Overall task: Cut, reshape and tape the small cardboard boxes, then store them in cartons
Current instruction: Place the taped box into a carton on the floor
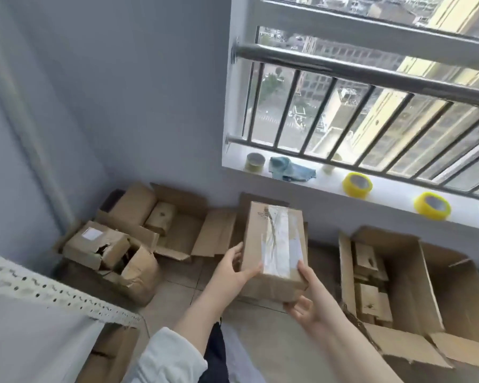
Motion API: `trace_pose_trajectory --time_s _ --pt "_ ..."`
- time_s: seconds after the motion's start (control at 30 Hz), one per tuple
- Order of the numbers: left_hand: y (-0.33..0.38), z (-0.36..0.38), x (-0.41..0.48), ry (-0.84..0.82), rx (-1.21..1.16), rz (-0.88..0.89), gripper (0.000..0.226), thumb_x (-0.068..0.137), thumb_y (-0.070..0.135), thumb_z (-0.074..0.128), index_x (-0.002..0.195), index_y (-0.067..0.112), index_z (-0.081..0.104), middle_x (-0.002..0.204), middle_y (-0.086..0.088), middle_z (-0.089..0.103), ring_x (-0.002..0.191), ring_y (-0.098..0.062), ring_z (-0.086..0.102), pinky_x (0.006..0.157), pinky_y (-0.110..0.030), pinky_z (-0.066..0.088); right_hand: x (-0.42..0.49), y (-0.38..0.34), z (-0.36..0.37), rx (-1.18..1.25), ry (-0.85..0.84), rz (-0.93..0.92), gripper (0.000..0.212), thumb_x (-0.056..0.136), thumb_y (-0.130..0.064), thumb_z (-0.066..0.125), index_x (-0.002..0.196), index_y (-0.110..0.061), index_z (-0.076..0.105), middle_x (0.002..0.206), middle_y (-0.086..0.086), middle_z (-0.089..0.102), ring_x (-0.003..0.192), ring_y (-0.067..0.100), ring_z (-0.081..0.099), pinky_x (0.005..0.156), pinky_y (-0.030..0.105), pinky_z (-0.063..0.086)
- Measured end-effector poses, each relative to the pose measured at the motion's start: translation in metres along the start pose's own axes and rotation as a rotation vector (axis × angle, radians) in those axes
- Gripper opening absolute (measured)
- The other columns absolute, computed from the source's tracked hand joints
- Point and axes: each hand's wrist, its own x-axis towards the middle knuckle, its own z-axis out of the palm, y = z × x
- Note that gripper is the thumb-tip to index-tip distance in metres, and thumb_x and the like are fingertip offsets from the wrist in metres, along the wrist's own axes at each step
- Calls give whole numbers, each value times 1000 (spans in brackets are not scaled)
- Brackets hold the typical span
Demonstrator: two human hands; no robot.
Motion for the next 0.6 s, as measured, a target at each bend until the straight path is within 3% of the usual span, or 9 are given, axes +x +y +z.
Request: trace_pose_trajectory --time_s 0.2,0.33,0.43,0.5,0.6 --pt "-21 12 135 -45 38 -201 64 85 23 67 140 17 34 132 4 48 107 -4 46 83 -11 38 125 -24 7 -7 167 137 32 88 -40 60 110 -16 59 103 11 68 86 22 63 68 32 49" --pt "-43 29 233 -39 62 -313 53 87 26 63 132 16 35 122 4 49 104 -6 47 68 -10 37 216 -42 -5 -26 180 199 30 88 -40 60 108 -17 58 102 12 69 100 25 62 98 40 44" --pt "-69 45 302 -35 116 -348 42 89 32 59 122 19 36 117 6 49 103 -8 48 77 -20 40 292 -53 -14 -53 143 210 15 91 -30 58 97 -17 61 97 9 71 98 22 62 91 33 45" --pt "-91 51 346 -20 155 -366 36 90 35 57 117 21 39 119 5 51 104 -9 49 83 -25 39 348 -52 -22 -102 116 224 19 91 -32 58 101 -16 62 100 7 71 98 19 62 84 29 47" --pt "-153 62 437 -20 222 -343 40 91 37 54 124 18 42 122 4 51 108 -11 49 82 -24 36 466 -27 -42 -165 116 243 47 88 -39 61 126 -14 53 121 6 61 115 21 55 103 35 40"
